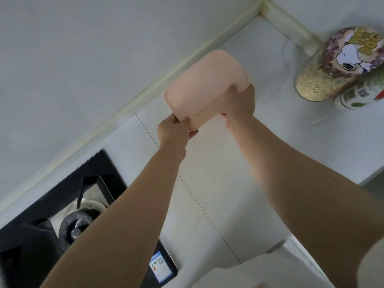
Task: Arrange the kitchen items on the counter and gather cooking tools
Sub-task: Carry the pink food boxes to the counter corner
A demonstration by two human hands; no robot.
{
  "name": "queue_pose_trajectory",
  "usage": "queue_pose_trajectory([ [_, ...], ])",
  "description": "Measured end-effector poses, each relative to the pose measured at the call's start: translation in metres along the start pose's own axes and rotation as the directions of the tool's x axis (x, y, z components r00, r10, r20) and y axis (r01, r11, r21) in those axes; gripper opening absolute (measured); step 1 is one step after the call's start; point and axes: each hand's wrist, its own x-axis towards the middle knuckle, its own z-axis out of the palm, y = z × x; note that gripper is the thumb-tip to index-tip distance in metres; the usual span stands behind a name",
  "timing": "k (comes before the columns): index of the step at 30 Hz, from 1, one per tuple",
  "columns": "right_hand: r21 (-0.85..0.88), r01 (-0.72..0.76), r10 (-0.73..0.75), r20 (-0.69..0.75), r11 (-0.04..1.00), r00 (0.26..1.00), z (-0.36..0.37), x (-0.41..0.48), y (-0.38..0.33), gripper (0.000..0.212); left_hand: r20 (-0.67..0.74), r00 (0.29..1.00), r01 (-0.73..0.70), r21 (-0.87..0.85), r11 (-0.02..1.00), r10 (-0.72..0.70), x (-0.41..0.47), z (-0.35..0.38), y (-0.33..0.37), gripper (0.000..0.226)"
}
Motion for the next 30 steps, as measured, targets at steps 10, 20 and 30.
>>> queue_pose_trajectory([
  [10, 0.029, -0.009, 0.008, 0.032, 1.000, 0.999, 0.036, 0.016, -0.026, 0.052, -0.108, 0.992, 0.059, -0.047, 0.997, -0.064, 0.026, 0.007, 0.037, 0.025],
  [20, -0.045, -0.121, 0.124, 0.062, 0.992, 0.990, 0.032, -0.003, -0.016, 0.058, -0.171, 0.968, 0.165, -0.128, 0.978, -0.185, -0.004, -0.003, 0.028, 0.017],
  [30, -0.048, -0.217, 0.222, 0.256, 0.975, 0.941, -0.005, -0.152, 0.043, 0.018, -0.188, 0.964, 0.086, -0.438, 0.895, -0.185, -0.121, -0.088, -0.027, 0.013],
])
